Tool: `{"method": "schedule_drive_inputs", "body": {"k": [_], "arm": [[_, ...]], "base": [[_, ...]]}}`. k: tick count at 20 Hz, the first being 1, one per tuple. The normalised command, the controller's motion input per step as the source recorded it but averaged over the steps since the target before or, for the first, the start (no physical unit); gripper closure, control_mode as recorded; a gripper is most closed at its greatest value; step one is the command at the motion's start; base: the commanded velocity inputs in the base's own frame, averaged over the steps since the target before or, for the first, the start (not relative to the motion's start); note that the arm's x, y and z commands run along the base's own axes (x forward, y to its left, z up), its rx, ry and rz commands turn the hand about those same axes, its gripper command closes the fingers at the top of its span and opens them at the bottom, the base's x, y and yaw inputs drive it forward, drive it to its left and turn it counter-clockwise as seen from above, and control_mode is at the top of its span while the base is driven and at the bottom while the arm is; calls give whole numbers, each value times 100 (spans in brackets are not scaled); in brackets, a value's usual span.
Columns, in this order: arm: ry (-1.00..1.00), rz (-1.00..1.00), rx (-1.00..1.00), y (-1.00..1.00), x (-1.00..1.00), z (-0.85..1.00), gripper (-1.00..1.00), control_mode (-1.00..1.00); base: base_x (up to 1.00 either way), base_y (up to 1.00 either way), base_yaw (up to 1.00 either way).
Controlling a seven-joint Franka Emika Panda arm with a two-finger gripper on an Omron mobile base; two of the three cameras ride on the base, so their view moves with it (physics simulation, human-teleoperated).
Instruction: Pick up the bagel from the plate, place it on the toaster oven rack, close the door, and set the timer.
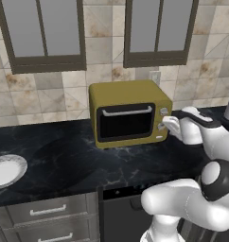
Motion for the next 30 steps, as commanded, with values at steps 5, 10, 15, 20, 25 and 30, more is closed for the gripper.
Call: {"method": "schedule_drive_inputs", "body": {"k": [5, 10, 15, 20, 25, 30], "arm": [[0, 0, 8, -1, 20, -7, -100, -100], [0, 0, 8, -3, 24, -11, -100, -100], [0, 0, 6, -3, 23, -14, -100, -100], [0, 0, 4, -3, 26, -16, -100, -100], [0, 0, 3, -9, 19, -18, -100, -100], [0, 0, 2, -9, 17, -14, -100, -100]], "base": [[0, 0, 0], [0, 0, 0], [0, 0, 0], [0, 0, 0], [0, 0, 0], [0, 0, 0]]}}
